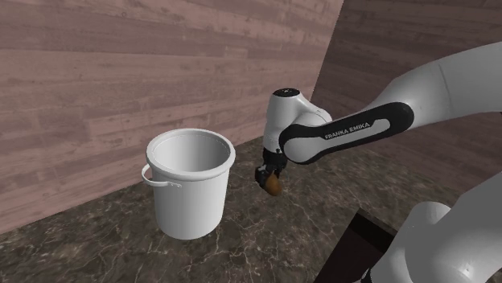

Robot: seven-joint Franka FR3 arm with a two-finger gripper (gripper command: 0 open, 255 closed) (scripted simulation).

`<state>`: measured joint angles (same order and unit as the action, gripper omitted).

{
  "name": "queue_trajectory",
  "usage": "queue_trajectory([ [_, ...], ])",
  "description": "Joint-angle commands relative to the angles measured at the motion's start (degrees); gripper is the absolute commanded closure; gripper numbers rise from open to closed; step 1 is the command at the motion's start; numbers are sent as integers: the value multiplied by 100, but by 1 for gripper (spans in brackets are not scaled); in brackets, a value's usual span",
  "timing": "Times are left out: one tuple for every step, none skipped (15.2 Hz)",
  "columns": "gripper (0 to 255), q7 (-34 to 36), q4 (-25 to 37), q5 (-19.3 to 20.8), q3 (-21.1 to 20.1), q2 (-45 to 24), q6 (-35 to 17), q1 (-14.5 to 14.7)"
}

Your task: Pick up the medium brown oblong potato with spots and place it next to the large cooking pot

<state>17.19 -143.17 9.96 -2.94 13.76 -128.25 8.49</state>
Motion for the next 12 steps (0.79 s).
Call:
queue_trajectory([
  [255,32,-81,29,0,-84,-166,-10],
  [255,51,-116,45,-1,-135,-251,-14],
  [255,71,-149,62,-2,-188,-336,-19],
  [255,92,-181,80,-4,-242,-421,-25],
  [255,108,-205,95,-5,-286,-487,-29],
  [255,108,-206,94,-5,-286,-487,-28],
  [255,108,-205,94,-5,-286,-487,-29],
  [255,108,-205,95,-5,-286,-487,-29],
  [255,108,-205,95,-5,-286,-487,-29],
  [255,108,-205,95,-5,-286,-487,-29],
  [255,108,-205,95,-5,-286,-487,-29],
  [255,108,-205,95,-5,-286,-487,-29],
])
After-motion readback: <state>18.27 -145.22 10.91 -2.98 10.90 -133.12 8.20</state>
